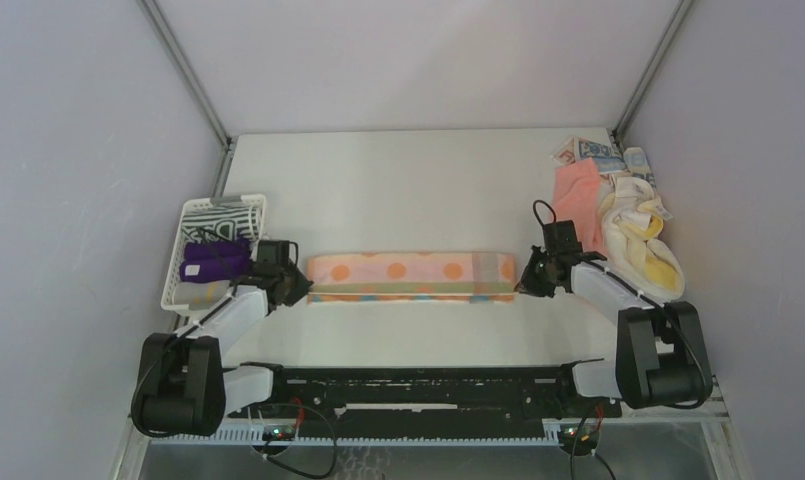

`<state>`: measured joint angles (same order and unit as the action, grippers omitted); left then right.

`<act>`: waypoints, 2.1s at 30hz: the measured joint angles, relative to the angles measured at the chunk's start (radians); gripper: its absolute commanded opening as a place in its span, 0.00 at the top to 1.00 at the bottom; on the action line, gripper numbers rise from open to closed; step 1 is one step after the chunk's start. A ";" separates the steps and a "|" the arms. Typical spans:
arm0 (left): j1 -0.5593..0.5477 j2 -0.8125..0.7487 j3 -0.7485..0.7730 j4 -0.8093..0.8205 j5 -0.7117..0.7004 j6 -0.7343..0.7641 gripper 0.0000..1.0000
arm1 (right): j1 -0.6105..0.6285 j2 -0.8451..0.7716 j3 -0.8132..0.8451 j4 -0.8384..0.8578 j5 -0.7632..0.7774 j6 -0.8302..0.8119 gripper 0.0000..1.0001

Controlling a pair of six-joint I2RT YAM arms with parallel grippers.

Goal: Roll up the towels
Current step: Fold the towel at the center of the board.

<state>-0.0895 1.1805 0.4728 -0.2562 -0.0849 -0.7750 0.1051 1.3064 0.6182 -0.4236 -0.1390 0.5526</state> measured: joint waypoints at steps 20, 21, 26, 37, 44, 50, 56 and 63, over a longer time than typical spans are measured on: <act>-0.027 0.239 0.162 0.051 0.015 -0.011 1.00 | -0.068 0.236 0.158 0.031 0.019 0.045 1.00; -0.027 0.258 0.181 0.052 0.018 -0.011 1.00 | -0.072 0.259 0.184 0.031 0.024 0.045 1.00; -0.028 0.266 0.234 0.037 0.019 -0.011 1.00 | -0.076 0.271 0.238 0.026 0.030 0.036 1.00; -0.033 0.108 0.246 -0.016 0.010 -0.011 1.00 | -0.077 0.087 0.210 -0.023 0.032 0.027 1.00; -0.033 0.130 0.156 -0.011 0.015 -0.024 1.00 | -0.072 0.100 0.098 -0.028 0.016 0.028 1.00; -0.033 0.175 0.130 -0.010 0.010 -0.026 1.00 | -0.052 0.139 0.090 -0.030 0.027 0.028 1.00; -0.033 0.176 0.130 -0.004 0.006 -0.026 1.00 | -0.042 0.138 0.090 -0.029 0.038 0.029 0.97; -0.032 0.177 0.130 -0.005 -0.025 -0.023 0.73 | -0.033 0.133 0.089 -0.038 0.068 0.023 0.71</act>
<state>-0.1211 1.3571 0.6029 -0.2615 -0.1101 -0.7979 0.0723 1.4395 0.7067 -0.4618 -0.0708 0.5751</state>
